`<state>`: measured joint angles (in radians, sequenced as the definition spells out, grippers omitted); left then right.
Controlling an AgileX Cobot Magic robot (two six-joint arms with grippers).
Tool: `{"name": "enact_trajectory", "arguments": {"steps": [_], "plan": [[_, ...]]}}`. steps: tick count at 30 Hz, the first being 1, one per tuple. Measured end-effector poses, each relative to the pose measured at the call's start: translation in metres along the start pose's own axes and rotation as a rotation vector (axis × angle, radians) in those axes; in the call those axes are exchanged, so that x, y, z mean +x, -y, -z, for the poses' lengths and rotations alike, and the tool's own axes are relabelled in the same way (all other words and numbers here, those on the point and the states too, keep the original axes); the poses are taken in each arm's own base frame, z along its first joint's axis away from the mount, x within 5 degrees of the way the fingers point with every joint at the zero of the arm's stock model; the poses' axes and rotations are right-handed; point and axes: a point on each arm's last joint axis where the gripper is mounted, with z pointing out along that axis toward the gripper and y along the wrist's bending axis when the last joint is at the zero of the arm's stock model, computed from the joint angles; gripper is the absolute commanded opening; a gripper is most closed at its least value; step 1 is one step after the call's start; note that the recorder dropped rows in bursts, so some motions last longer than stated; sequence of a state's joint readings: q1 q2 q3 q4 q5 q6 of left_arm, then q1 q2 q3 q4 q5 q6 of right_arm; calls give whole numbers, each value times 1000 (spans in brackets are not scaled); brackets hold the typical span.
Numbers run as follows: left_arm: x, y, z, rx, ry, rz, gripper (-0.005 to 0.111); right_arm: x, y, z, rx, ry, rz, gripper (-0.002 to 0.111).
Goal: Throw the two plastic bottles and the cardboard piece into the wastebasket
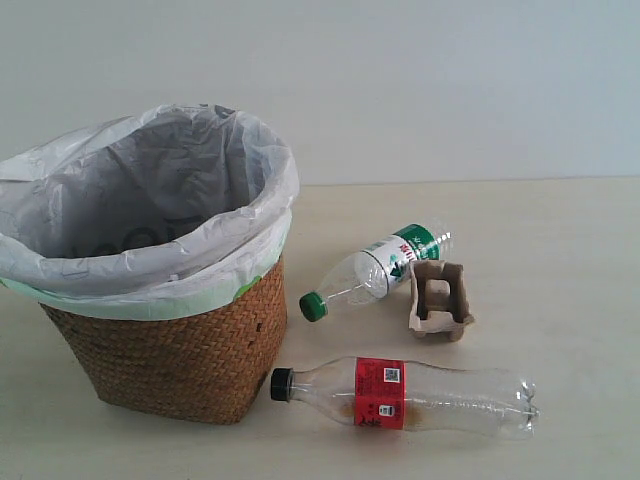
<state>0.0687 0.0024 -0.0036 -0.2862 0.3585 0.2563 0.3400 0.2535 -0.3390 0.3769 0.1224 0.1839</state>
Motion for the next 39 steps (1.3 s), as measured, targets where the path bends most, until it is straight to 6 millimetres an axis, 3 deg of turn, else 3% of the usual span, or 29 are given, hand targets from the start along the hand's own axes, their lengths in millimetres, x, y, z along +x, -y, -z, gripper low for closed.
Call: {"name": "enact_trajectory", "arguments": {"steps": [12, 21, 24, 30, 34, 39], "plan": [[0, 0, 0, 0, 0, 0, 4, -7, -5, -10, 12, -35, 146, 0], [0, 0, 0, 0, 0, 0, 4, -13, -7, -10, 2, 0, 118, 0], [0, 0, 0, 0, 0, 0, 4, -19, -13, -18, 4, -44, 215, 9], [0, 0, 0, 0, 0, 0, 4, -30, -26, -65, 5, -339, 439, 59], [0, 0, 0, 0, 0, 0, 4, -34, -32, -104, -29, -551, 575, 62], [0, 0, 0, 0, 0, 0, 4, -22, -28, -143, -80, -856, 669, 62]]}}
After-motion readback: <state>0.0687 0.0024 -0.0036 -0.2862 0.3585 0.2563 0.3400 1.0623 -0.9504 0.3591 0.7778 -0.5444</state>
